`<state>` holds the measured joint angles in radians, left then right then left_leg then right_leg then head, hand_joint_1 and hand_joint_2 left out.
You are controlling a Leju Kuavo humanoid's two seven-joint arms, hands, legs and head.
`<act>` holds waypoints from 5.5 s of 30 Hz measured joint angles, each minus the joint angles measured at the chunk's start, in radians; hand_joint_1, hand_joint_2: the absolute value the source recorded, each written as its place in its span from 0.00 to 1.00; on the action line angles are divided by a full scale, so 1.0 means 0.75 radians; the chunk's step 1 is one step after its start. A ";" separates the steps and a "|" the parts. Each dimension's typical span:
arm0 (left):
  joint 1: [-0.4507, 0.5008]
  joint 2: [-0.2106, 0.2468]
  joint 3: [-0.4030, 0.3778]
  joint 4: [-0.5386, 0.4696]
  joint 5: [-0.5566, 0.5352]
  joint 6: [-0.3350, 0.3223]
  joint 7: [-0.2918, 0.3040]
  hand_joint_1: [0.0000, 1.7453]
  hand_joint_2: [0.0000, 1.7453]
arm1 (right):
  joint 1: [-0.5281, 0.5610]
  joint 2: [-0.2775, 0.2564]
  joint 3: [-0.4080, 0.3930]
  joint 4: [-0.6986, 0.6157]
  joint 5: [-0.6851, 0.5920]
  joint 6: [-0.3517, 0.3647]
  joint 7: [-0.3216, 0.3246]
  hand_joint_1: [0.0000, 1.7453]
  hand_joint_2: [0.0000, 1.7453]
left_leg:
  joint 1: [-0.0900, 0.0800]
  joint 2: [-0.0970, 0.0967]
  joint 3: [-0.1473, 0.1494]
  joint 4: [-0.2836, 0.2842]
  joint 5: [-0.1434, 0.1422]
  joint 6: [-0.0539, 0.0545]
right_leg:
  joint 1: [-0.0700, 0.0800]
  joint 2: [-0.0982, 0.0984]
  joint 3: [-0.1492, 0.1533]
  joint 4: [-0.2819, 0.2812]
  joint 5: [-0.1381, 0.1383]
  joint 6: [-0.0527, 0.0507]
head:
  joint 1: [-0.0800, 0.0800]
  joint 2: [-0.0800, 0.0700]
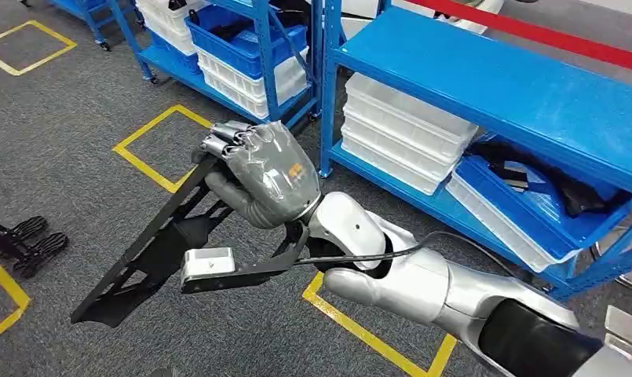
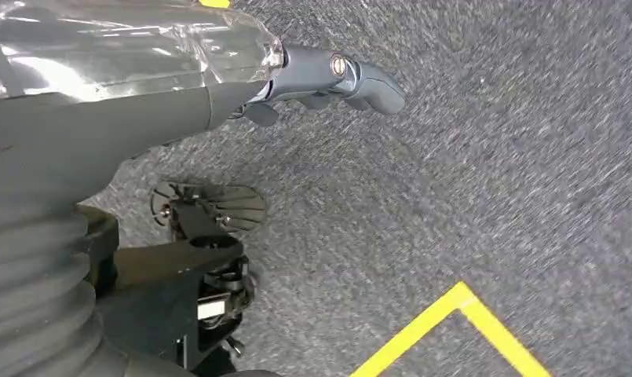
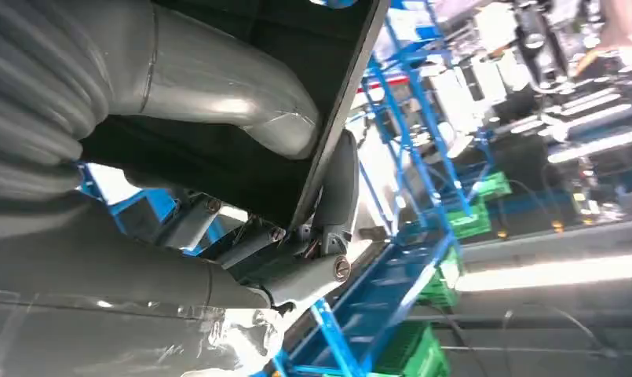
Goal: Take the parts from the cabinet and place them on the table.
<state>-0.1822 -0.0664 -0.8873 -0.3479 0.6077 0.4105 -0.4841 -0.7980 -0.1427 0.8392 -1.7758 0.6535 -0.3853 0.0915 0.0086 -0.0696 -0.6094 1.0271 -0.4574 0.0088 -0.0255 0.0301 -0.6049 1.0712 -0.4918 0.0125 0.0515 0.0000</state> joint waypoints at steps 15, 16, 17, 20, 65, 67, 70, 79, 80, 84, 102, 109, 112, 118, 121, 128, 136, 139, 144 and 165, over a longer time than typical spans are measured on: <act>-0.011 0.003 0.000 0.000 -0.011 -0.007 0.017 0.00 1.00 | 0.033 -0.004 -0.002 -0.022 -0.001 0.007 -0.002 1.00 1.00 | -0.019 0.170 -0.026 0.030 0.004 -0.035 | 0.013 -0.133 0.049 -0.026 -0.049 -0.032 | -0.027 0.000; -0.013 0.003 0.000 0.000 -0.012 -0.007 0.017 0.00 1.00 | 0.033 -0.004 -0.003 -0.024 -0.001 0.007 -0.002 1.00 1.00 | -0.021 0.155 -0.030 0.016 0.011 -0.027 | 0.013 -0.140 0.049 -0.028 -0.050 -0.028 | -0.029 0.000; -0.011 0.003 0.000 0.000 -0.013 -0.008 0.019 0.00 1.00 | 0.038 -0.005 -0.003 -0.026 -0.001 0.008 -0.001 1.00 1.00 | -0.022 0.146 -0.034 0.017 0.010 -0.025 | 0.013 -0.150 0.052 -0.034 -0.050 -0.022 | -0.027 0.000; -0.009 0.004 0.000 0.000 -0.014 -0.008 0.021 0.00 1.00 | 0.043 -0.008 -0.005 -0.035 -0.001 0.009 -0.002 1.00 1.00 | -0.009 0.116 -0.019 -0.011 0.021 0.000 | 0.009 -0.130 0.067 -0.028 -0.074 0.000 | -0.025 0.000; -0.013 0.005 0.000 0.000 -0.032 -0.021 0.026 0.00 1.00 | 0.102 -0.035 -0.030 -0.077 -0.203 0.140 -0.087 1.00 1.00 | -0.003 -0.059 -0.033 0.020 0.006 -0.030 | 0.004 0.001 0.002 -0.017 -0.002 -0.030 | -0.016 0.000; -0.014 0.006 0.000 0.000 -0.033 -0.021 0.026 0.00 1.00 | 0.097 -0.035 -0.030 -0.078 -0.207 0.145 -0.088 1.00 1.00 | -0.011 0.036 -0.057 0.095 -0.041 -0.045 | 0.003 -0.026 0.013 -0.023 -0.003 -0.043 | -0.030 0.000; -0.018 0.006 0.000 0.000 -0.036 -0.021 0.026 0.00 1.00 | 0.097 -0.036 -0.030 -0.078 -0.215 0.148 -0.088 1.00 1.00 | 0.002 0.078 -0.204 0.393 -0.169 -0.060 | 0.010 -0.072 0.022 -0.022 -0.013 -0.054 | -0.031 0.000; -0.017 0.006 0.000 0.000 -0.042 -0.021 0.024 0.00 1.00 | 0.090 -0.035 -0.030 -0.080 -0.234 0.151 -0.091 1.00 1.00 | -0.026 0.139 -0.040 0.017 0.017 -0.021 | 0.018 -0.168 0.065 -0.038 -0.046 -0.022 | -0.031 0.000; -0.016 0.007 0.000 0.001 -0.040 -0.020 0.020 0.00 1.00 | 0.089 -0.035 -0.030 -0.080 -0.240 0.152 -0.092 1.00 1.00 | -0.026 0.125 -0.038 0.006 0.021 -0.013 | 0.020 -0.181 0.072 -0.043 -0.047 -0.012 | -0.031 0.000; -0.020 0.006 0.001 0.000 -0.034 -0.011 0.015 0.00 1.00 | 0.085 -0.036 -0.030 -0.084 -0.242 0.155 -0.095 1.00 1.00 | -0.012 0.085 -0.020 -0.020 0.031 0.021 | 0.013 -0.054 -0.042 0.207 -0.189 -0.011 | -0.017 0.000; -0.003 0.003 0.001 0.001 -0.040 -0.003 0.011 0.00 1.00 | 0.088 -0.044 -0.030 -0.087 -0.239 0.151 -0.095 1.00 1.00 | 0.003 0.080 -0.225 0.430 -0.159 -0.059 | 0.016 -0.092 0.023 -0.020 -0.015 -0.053 | -0.028 0.000; -0.004 0.003 0.001 0.001 -0.036 -0.001 0.011 0.00 1.00 | 0.085 -0.044 -0.030 -0.087 -0.238 0.150 -0.096 1.00 1.00 | -0.033 0.140 -0.034 0.020 0.014 -0.013 | 0.020 -0.163 0.058 -0.031 -0.041 -0.027 | -0.030 0.000; -0.002 0.003 0.001 0.001 -0.033 0.002 0.008 0.00 1.00 | 0.086 -0.043 -0.030 -0.088 -0.237 0.150 -0.096 1.00 1.00 | -0.021 0.107 -0.011 -0.020 0.029 0.011 | 0.013 -0.121 0.068 -0.014 -0.065 -0.007 | -0.028 0.000; -0.004 0.001 0.002 0.001 -0.031 0.002 0.007 0.00 1.00 | 0.092 -0.046 -0.030 -0.091 -0.236 0.146 -0.098 1.00 1.00 | -0.020 0.030 -0.007 -0.017 0.025 0.027 | 0.014 -0.043 -0.145 0.336 -0.159 -0.004 | -0.009 0.000; -0.004 -0.001 0.002 0.001 -0.032 0.002 0.007 0.00 1.00 | 0.091 -0.045 -0.030 -0.091 -0.232 0.144 -0.099 1.00 1.00 | -0.013 -0.017 -0.008 0.009 0.007 0.010 | 0.002 0.018 -0.019 0.011 0.022 -0.003 | -0.005 0.000; -0.003 0.002 0.002 0.001 -0.041 -0.011 0.008 0.00 1.00 | 0.088 -0.035 -0.031 -0.095 -0.204 0.086 -0.102 1.00 1.00 | -0.015 0.021 -0.053 0.088 -0.038 -0.040 | 0.005 -0.013 0.003 -0.023 0.008 -0.037 | -0.021 0.000; -0.002 0.002 0.002 0.001 -0.046 -0.013 0.013 0.00 1.00 | 0.088 -0.034 -0.031 -0.095 -0.191 0.065 -0.102 1.00 1.00 | -0.003 0.113 -0.045 0.068 0.034 -0.041 | 0.019 -0.133 0.042 -0.022 -0.025 -0.042 | -0.026 0.000; -0.005 0.002 0.002 0.001 -0.049 -0.015 0.016 0.00 1.00 | 0.087 -0.034 -0.037 -0.095 -0.191 0.064 -0.103 1.00 1.00 | -0.027 0.138 -0.031 0.017 0.016 -0.017 | 0.022 -0.154 0.049 -0.030 -0.032 -0.026 | -0.025 0.000; -0.009 0.007 0.002 0.001 -0.055 -0.017 0.025 0.00 1.00 | 0.084 -0.034 -0.049 -0.101 -0.190 0.062 -0.099 1.00 1.00 | -0.018 0.094 -0.003 -0.027 0.030 0.017 | 0.013 -0.073 0.016 0.079 -0.109 -0.006 | -0.021 0.000; -0.008 0.009 0.002 0.001 -0.062 -0.013 0.041 0.00 1.00 | 0.101 -0.035 -0.061 -0.106 -0.196 0.071 -0.087 1.00 1.00 | -0.005 0.081 -0.227 0.441 -0.168 -0.044 | 0.018 -0.106 -0.006 -0.016 0.002 -0.046 | -0.027 0.000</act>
<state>-0.1879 -0.0599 -0.8858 -0.3471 0.5615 0.4009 -0.4536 -0.7223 -0.1686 0.7935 -1.8555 0.5066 -0.3319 0.0263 0.0052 -0.0085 -0.7798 1.3578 -0.5834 -0.0241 -0.0118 -0.0495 -0.6091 1.0594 -0.4905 -0.0221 0.0309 0.0000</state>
